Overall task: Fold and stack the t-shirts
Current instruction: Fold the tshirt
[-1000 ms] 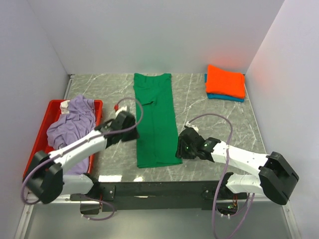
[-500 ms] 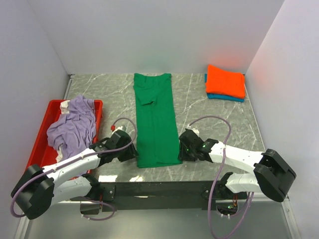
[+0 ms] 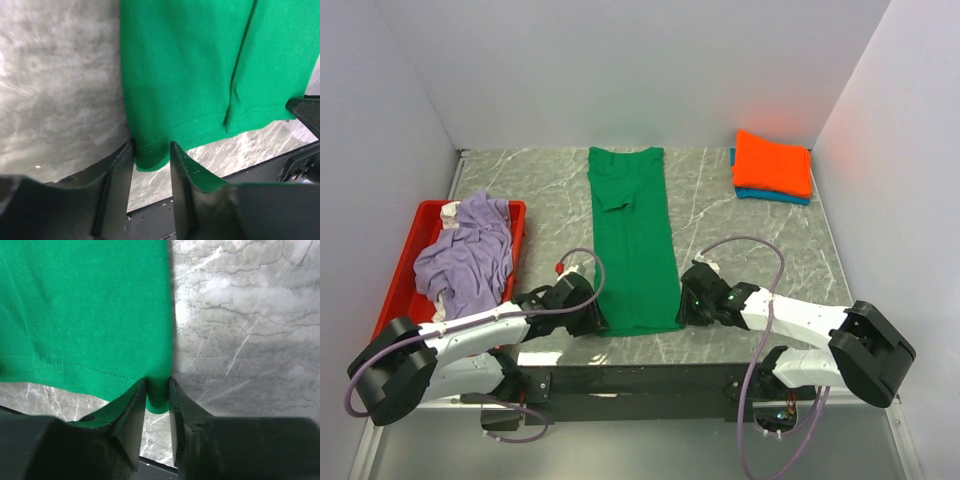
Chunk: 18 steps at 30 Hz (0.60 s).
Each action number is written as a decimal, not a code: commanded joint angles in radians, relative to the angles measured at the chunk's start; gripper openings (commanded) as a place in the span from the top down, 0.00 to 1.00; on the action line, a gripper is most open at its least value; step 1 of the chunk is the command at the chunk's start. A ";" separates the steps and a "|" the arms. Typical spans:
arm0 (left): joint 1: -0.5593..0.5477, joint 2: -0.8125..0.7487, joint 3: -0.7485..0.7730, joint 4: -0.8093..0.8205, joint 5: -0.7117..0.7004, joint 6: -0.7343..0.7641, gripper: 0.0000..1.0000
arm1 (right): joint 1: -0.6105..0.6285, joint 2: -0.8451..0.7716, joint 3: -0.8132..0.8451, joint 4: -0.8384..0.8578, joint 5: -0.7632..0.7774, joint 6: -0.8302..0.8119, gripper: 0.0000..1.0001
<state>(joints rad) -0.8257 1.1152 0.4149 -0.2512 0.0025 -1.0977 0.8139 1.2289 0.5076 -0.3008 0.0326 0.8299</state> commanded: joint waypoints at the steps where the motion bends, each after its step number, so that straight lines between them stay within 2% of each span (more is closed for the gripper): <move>1: -0.026 0.015 -0.007 -0.006 0.001 -0.030 0.60 | 0.007 -0.012 -0.032 -0.003 -0.013 0.011 0.70; 4: -0.030 0.011 -0.004 -0.014 0.001 -0.034 0.71 | 0.007 -0.031 -0.040 -0.011 -0.016 0.012 0.76; 7: -0.039 0.003 0.001 -0.037 0.001 -0.036 0.89 | 0.007 -0.058 -0.049 -0.032 -0.016 0.012 0.86; 10: -0.041 -0.020 -0.002 -0.063 0.001 -0.037 0.97 | 0.004 -0.098 -0.061 -0.061 -0.003 0.012 0.94; 12: -0.041 -0.044 -0.004 -0.086 0.001 -0.034 0.99 | 0.004 -0.123 -0.069 -0.072 -0.010 0.011 0.98; 18: -0.050 -0.089 -0.005 -0.140 0.001 -0.028 0.99 | 0.010 -0.166 -0.093 -0.066 -0.062 0.023 1.00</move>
<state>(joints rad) -0.8650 1.0550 0.4133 -0.3393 0.0032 -1.1305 0.8143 1.0943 0.4316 -0.3370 -0.0017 0.8459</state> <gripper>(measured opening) 0.035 0.066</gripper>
